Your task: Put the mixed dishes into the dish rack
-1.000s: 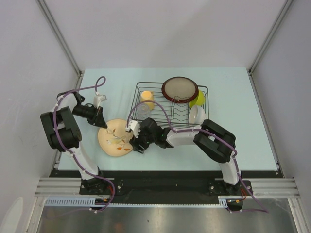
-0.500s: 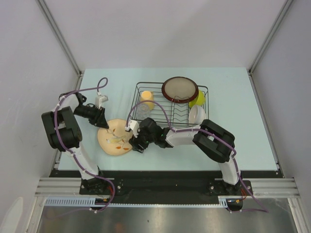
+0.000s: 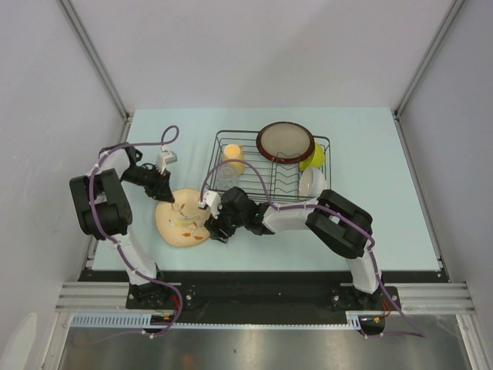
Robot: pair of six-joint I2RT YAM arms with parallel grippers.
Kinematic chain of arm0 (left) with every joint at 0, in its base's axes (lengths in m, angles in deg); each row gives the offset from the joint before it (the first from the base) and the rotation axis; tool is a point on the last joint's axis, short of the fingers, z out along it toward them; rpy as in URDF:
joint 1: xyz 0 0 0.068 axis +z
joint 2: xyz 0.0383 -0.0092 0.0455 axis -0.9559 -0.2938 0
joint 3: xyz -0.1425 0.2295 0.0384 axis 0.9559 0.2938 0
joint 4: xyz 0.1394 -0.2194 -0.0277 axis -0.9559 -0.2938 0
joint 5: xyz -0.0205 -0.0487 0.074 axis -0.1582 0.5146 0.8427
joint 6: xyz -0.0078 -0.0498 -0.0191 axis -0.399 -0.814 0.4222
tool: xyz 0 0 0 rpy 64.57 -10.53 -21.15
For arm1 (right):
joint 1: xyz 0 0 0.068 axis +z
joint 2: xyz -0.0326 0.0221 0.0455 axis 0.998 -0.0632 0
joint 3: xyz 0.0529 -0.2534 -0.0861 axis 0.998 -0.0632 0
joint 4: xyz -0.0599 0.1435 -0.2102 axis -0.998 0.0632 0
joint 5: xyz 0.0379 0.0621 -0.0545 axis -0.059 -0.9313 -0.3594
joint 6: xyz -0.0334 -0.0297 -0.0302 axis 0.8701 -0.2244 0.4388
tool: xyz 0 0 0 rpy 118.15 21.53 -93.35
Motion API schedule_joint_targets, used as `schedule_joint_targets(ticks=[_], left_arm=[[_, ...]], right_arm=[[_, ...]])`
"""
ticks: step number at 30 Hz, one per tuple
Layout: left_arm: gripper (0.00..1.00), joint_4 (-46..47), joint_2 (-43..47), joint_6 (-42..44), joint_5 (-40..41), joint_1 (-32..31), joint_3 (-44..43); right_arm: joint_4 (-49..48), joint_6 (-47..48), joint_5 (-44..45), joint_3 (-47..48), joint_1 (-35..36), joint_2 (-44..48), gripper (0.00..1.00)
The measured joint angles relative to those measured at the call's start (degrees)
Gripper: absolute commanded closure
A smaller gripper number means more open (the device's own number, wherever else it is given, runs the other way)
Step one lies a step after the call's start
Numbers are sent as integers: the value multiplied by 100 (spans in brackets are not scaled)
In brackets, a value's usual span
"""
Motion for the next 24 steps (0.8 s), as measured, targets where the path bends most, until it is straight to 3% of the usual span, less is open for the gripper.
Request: schedule_joint_targets(ticks=[2, 6, 11, 14, 18, 22, 24], left_arm=[[67, 2, 2, 61, -52, -68, -31], [50, 39, 13, 162, -114, -293, -48], [47, 79, 13, 221, -114, -538, -44], [53, 105, 26, 260, -111, -549, -15], [70, 188, 85, 321, -2, -549, 37], [77, 245, 136, 354, 129, -549, 74], [95, 243, 136, 352, 142, -549, 79]], right_arm=[[4, -2, 2, 4, 0, 0, 36], [11, -2, 2, 7, 0, 0, 37], [15, 4, -17, 7, -4, 0, 37], [17, 17, -39, 7, -7, 0, 37], [31, 22, -76, 7, -13, 2, 37], [61, 59, -116, 7, -9, 9, 37], [61, 61, -133, 7, -9, 11, 38]])
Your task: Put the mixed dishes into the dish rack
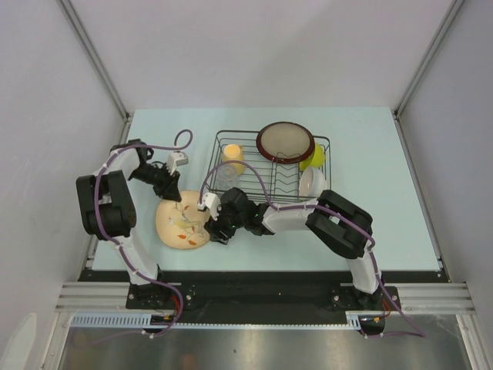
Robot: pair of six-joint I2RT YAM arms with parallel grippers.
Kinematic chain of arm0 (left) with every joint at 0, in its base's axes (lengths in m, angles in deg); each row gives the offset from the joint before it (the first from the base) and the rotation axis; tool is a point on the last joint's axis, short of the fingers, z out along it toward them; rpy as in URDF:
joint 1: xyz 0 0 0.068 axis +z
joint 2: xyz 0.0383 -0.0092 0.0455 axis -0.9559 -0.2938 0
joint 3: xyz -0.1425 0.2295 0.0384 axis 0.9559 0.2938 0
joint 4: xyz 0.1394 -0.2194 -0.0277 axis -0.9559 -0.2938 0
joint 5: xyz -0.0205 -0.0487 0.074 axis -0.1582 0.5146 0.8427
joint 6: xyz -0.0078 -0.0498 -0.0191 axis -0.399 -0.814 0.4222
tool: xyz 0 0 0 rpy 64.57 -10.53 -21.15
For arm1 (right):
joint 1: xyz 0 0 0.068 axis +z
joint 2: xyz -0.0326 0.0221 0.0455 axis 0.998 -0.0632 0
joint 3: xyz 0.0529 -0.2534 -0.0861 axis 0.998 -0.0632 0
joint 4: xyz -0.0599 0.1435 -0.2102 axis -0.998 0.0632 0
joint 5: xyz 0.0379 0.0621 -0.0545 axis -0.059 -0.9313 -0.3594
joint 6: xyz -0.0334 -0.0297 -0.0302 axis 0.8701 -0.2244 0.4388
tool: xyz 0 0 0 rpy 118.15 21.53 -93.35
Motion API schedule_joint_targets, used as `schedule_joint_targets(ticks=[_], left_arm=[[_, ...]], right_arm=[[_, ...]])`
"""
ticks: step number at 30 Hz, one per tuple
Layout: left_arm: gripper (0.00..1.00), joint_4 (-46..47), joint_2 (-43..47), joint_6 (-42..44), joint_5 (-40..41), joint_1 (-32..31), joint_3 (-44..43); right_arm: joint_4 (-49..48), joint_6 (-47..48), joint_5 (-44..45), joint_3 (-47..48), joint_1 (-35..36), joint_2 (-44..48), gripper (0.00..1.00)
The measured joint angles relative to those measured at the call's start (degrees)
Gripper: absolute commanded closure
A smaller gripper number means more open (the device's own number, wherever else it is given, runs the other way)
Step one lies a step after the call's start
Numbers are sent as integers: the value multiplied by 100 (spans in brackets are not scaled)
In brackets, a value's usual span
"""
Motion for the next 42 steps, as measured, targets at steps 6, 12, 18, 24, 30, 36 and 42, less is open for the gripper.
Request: schedule_joint_targets(ticks=[6, 12, 18, 24, 30, 36, 42], left_arm=[[100, -4, 0, 2, 2, 0, 11], [100, -297, 4, -103, 35, 0, -199], [100, -1161, 426, -470, 131, -190, -765], [100, -1246, 905, -494, 275, -280, -1084], [100, -1292, 914, -501, 267, -262, -841], [100, -1453, 929, -503, 643, -232, -968], [100, -1414, 1290, -448, 1239, -179, -1475]], right_arm=[[15, 2, -15, 0, 2, 0, 38], [61, 52, 26, 0, 13, 22, 38], [264, 66, 444, 11, -4, 181, 31], [601, 70, 673, 15, -118, 968, 30], [621, 48, 723, 129, -195, 1292, 24], [1003, 42, 789, 127, -247, 1547, 21], [1274, -28, 852, 127, -673, 2597, 21]])
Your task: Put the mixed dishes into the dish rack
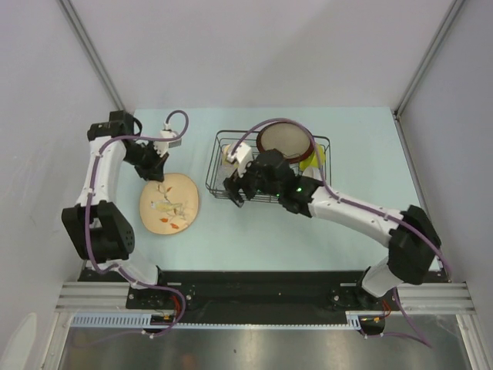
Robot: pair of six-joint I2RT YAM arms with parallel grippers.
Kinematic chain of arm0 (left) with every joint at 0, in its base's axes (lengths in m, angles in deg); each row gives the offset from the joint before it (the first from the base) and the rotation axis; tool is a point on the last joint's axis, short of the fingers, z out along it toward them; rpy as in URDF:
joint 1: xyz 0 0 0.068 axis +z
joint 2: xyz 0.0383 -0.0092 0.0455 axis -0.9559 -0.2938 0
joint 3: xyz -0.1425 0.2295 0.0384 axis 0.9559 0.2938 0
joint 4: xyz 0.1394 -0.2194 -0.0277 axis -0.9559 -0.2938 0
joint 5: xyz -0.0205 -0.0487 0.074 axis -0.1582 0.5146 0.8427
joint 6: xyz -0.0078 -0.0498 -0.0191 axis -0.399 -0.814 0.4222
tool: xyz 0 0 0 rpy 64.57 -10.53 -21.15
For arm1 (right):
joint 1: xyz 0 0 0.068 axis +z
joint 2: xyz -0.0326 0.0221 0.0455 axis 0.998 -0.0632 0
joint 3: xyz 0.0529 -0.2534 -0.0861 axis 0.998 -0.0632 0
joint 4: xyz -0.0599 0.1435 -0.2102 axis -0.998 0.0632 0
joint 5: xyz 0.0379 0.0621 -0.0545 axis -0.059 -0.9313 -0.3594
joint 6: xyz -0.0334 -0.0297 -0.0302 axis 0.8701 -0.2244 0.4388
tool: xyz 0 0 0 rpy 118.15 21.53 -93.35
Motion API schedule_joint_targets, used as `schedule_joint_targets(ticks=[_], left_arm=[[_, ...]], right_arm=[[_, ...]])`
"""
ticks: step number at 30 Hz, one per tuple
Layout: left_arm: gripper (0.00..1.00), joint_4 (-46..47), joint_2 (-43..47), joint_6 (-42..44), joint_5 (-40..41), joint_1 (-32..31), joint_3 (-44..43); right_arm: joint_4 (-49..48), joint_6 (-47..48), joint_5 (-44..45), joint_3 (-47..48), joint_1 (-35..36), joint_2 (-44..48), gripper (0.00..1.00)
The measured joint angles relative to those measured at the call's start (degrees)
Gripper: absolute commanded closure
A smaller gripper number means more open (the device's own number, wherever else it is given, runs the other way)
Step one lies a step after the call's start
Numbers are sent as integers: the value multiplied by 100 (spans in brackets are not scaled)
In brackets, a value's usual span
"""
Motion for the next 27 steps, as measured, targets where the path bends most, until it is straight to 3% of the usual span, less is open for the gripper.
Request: schedule_joint_targets(ticks=[6, 11, 15, 19, 27], left_arm=[[100, -50, 350, -59, 262, -254, -450], [100, -249, 448, -221, 446, -1102, -997], [100, -411, 354, -442, 365, -1639, -2033], [100, -367, 354, -553, 328, -1788, -2874], [100, -302, 341, -800, 586, -2321, -2898]], right_arm=[[109, -234, 83, 0, -643, 907, 23], [199, -415, 107, 0, -1067, 1342, 24], [319, -485, 127, -13, -1211, 1528, 24], [444, -533, 177, -131, -1307, 1650, 25], [590, -785, 754, -452, -1792, 2201, 21]])
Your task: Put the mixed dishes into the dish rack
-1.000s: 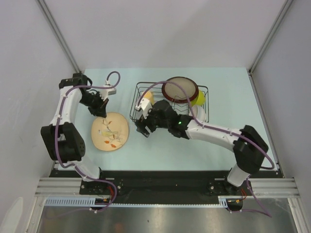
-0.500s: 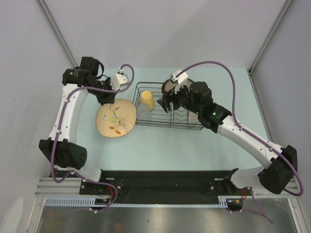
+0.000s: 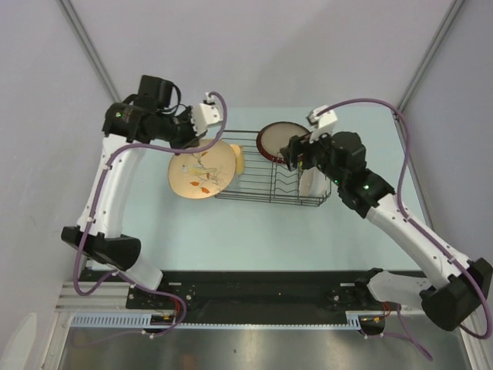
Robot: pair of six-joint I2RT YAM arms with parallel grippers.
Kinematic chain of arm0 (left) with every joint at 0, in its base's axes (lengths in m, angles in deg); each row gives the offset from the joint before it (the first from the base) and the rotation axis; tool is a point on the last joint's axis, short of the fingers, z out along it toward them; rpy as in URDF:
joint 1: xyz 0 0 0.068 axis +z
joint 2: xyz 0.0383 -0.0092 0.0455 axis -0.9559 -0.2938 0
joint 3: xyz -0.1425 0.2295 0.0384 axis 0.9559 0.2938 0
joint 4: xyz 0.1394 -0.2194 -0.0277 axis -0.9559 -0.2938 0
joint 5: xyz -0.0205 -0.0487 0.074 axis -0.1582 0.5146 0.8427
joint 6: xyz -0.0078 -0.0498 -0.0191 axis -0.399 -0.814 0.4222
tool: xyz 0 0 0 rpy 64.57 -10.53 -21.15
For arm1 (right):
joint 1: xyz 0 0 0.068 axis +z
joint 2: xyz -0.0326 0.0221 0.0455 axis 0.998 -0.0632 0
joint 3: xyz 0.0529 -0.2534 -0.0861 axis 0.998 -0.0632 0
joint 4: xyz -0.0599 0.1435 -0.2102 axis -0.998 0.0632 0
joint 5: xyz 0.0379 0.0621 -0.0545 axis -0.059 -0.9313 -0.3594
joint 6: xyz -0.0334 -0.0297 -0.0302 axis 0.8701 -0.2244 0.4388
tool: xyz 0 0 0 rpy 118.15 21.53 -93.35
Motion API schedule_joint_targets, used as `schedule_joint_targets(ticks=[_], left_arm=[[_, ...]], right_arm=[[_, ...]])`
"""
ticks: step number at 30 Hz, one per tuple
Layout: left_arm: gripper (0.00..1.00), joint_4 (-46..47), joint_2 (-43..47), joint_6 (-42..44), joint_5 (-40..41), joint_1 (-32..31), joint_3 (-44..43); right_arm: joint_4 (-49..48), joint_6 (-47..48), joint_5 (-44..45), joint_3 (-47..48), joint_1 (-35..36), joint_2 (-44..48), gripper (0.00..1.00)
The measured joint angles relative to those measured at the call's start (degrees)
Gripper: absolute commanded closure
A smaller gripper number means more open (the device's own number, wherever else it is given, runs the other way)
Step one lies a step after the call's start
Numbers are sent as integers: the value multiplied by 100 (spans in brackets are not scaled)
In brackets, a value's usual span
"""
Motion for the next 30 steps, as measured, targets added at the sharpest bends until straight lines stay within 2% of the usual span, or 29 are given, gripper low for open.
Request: schedule_joint_targets(ticks=[6, 13, 30], left_arm=[[100, 411, -350, -131, 299, -839, 319], [100, 973, -1099, -411, 334, -1121, -205], [100, 2310, -1705, -337, 793, -2175, -501]], right_arm=[[9, -350, 501, -96, -741, 918, 20], [0, -649, 643, -138, -1226, 1683, 21], [365, -990, 573, -791, -1530, 1895, 21]])
